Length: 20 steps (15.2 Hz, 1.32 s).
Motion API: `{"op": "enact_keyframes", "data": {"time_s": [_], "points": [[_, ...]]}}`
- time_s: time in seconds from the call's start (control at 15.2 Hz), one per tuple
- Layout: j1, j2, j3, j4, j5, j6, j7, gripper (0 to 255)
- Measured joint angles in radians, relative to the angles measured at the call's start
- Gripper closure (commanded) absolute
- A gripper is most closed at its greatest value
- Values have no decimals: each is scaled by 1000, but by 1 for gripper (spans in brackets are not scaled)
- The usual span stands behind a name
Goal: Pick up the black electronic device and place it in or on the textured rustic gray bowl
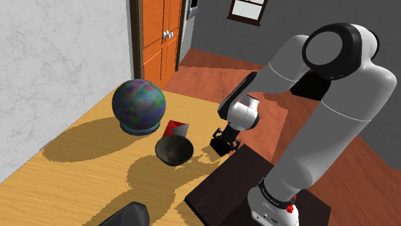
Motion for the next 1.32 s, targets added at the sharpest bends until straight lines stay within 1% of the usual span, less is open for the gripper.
{"op": "enact_keyframes", "data": {"time_s": [0.33,0.4,1.06,1.12,1.32], "points": [[0,6,2,3,12,2,-8,0],[0,6,2,3,12,2,-8,255],[1,6,3,4,12,1,-8,255],[0,-4,-1,0,-4,-2,6,255],[-5,-67,-18,-24,-103,-26,86,255]]}}
